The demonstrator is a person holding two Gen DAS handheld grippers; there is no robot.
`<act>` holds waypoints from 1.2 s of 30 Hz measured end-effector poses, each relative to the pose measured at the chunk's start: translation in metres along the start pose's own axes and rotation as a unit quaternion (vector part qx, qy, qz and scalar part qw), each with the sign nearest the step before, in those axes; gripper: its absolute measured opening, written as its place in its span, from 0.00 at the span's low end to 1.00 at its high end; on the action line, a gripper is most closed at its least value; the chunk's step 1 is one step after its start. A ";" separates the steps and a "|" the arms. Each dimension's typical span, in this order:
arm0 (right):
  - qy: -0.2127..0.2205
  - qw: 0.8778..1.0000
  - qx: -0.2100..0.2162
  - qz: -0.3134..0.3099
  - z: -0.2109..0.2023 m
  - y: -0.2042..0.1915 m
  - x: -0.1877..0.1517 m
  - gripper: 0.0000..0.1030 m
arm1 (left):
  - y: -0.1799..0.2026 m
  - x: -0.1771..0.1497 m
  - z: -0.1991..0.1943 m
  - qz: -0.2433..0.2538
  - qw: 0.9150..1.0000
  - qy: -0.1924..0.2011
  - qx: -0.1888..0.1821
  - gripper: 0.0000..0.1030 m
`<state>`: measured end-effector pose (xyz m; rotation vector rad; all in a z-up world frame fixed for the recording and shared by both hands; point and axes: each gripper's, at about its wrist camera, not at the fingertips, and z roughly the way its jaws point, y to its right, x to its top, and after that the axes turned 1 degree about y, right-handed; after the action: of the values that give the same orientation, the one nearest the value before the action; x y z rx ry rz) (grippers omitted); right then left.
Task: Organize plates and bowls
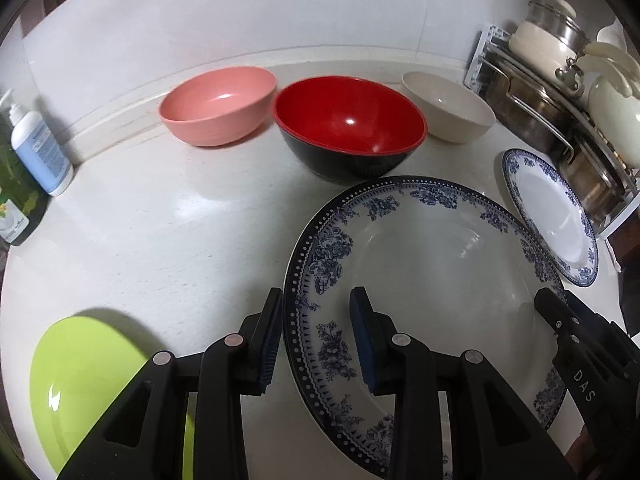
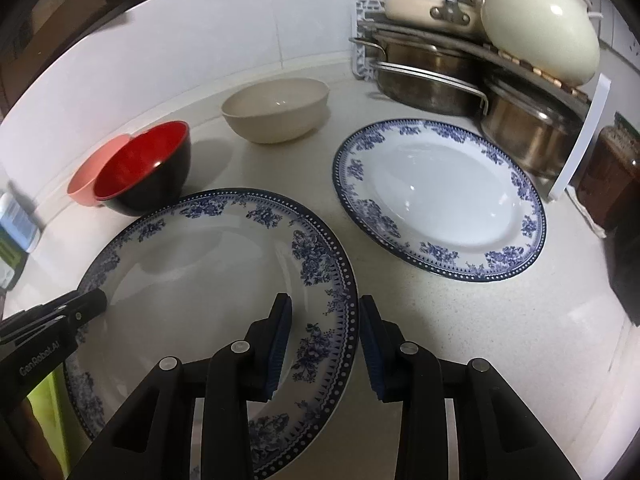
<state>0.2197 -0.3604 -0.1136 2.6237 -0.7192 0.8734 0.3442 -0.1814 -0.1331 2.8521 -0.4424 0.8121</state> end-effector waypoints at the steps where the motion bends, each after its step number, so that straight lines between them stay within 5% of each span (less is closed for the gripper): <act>1: 0.002 1.000 0.002 0.000 -0.003 -0.001 -0.001 0.34 | -0.001 -0.001 -0.003 0.000 1.000 0.003 0.001 0.32; 17: 0.023 0.999 0.026 -0.031 -0.057 -0.044 -0.018 0.34 | -0.057 -0.029 -0.068 -0.031 0.999 0.036 0.019 0.32; 36: 0.016 0.987 0.115 -0.114 -0.082 -0.161 -0.048 0.34 | -0.175 -0.087 -0.122 -0.132 0.984 0.047 0.111 0.32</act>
<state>0.2339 -0.1746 -0.0967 2.8127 -0.3148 0.9783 0.2694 0.0316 -0.0868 2.9637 0.0424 0.9922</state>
